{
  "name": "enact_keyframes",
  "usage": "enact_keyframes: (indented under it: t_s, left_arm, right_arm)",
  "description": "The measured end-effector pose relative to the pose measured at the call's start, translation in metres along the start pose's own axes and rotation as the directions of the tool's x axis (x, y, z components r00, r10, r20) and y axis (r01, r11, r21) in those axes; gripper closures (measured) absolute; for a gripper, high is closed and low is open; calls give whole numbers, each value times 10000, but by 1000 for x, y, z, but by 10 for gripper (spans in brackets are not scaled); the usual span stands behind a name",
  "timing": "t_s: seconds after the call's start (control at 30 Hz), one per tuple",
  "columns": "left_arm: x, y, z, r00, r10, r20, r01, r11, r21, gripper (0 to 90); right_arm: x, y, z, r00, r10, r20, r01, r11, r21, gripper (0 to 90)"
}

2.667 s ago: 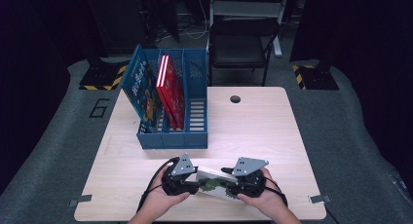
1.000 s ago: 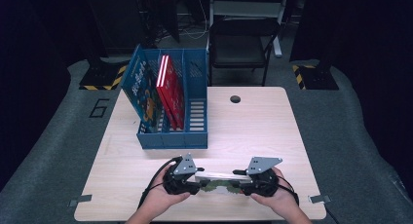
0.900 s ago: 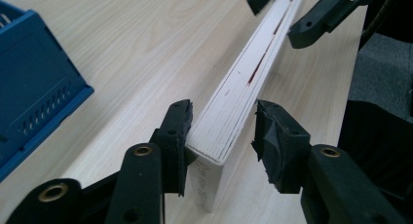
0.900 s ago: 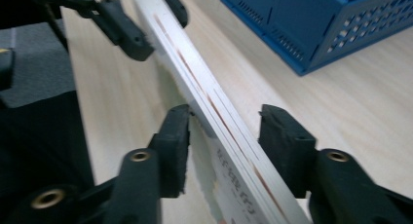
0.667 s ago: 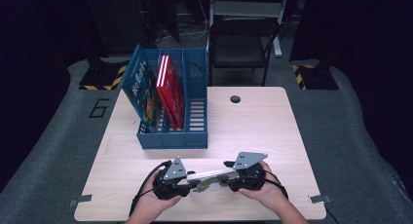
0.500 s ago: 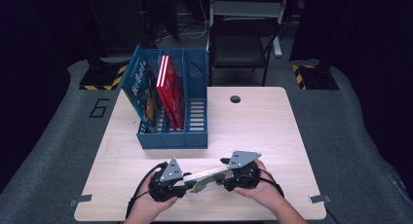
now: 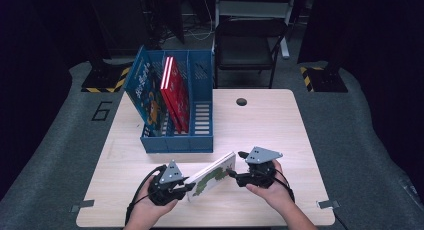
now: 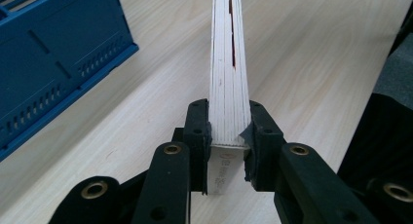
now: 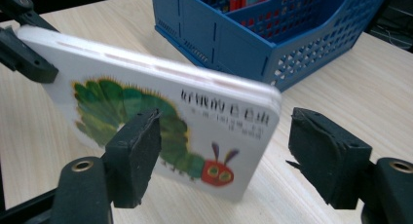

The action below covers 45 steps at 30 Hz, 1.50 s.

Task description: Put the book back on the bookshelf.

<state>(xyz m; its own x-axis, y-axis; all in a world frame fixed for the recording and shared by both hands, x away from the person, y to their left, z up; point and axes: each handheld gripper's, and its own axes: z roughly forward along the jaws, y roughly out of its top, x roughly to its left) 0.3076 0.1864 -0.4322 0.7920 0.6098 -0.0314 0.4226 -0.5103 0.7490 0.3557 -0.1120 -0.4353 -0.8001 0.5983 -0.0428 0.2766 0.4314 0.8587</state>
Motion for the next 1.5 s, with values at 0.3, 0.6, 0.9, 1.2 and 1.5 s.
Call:
enact_keyframes:
  t_s: [0.3, 0.6, 0.9, 1.2, 1.5]
  left_arm:
    - [1, 8, -2, 9993, -322, 204, 322, 9995, 16, 692]
    - [-2, 20, 6, 9995, -266, 179, 262, 9995, 182, 672]
    - [-1, 36, 17, 9984, -416, 378, 404, 9987, 308, 673]
    - [2, 59, 30, 9965, -549, 628, 492, 9949, 883, 675]
    - [0, 67, 46, 9965, -497, 672, 388, 9873, 1540, 676]
  right_arm:
    - [2, -5, 1, 9998, 93, -165, -89, 9997, 244, 309]
    - [6, -12, 4, 9997, 144, -186, -134, 9985, 527, 321]
    - [5, -19, 2, 9993, 357, -103, -350, 9970, 688, 331]
    - [5, -25, -2, 9985, 542, 10, -542, 9955, 775, 339]
    - [3, -27, -4, 9980, 630, 55, -632, 9950, 768, 340]
